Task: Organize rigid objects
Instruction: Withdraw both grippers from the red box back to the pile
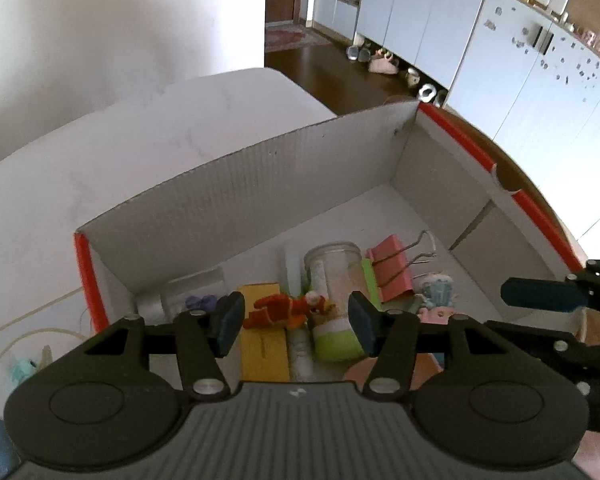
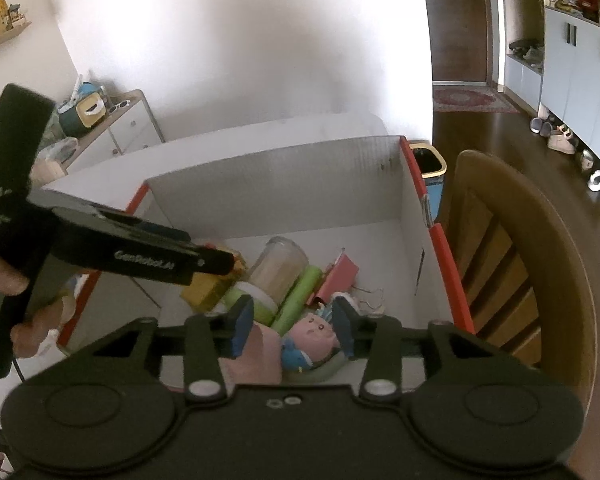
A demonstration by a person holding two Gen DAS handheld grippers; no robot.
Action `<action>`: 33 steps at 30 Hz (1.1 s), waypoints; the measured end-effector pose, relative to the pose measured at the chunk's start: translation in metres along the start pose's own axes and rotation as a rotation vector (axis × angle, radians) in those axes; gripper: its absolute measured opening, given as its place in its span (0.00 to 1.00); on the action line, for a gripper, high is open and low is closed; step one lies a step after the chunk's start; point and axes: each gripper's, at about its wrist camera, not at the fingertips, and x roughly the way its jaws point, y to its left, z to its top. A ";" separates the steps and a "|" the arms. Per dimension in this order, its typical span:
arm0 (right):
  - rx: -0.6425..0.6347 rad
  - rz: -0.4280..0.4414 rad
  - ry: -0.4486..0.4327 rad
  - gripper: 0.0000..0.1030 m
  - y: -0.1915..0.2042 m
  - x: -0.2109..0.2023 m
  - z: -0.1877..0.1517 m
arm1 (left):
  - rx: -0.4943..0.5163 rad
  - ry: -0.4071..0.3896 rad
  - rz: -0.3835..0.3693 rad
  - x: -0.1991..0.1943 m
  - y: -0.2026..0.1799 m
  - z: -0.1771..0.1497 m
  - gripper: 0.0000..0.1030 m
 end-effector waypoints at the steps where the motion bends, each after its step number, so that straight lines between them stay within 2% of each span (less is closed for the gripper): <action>1: 0.001 0.004 -0.005 0.44 0.001 -0.002 0.000 | -0.004 -0.006 -0.002 -0.005 0.000 -0.002 0.55; 6: -0.002 0.024 -0.020 0.52 0.009 -0.012 0.002 | -0.014 -0.038 -0.014 -0.026 0.002 -0.010 0.59; 16: -0.011 0.046 -0.064 0.70 0.035 -0.033 0.004 | -0.042 -0.117 -0.049 -0.077 0.019 -0.037 0.60; 18: -0.020 0.039 -0.075 0.76 0.044 -0.036 0.003 | -0.045 -0.137 -0.049 -0.088 0.025 -0.044 0.71; 24: -0.029 0.018 -0.112 0.92 0.077 -0.043 0.001 | -0.052 -0.194 -0.061 -0.117 0.049 -0.060 0.73; 26: -0.018 0.021 -0.126 0.96 0.090 -0.045 0.001 | -0.051 -0.206 -0.059 -0.125 0.059 -0.067 0.79; 29: -0.005 0.026 -0.147 0.99 0.109 -0.047 -0.001 | -0.044 -0.233 -0.055 -0.137 0.076 -0.078 0.81; 33: 0.009 0.034 -0.166 0.99 0.138 -0.046 -0.006 | -0.057 -0.234 -0.073 -0.147 0.101 -0.089 0.81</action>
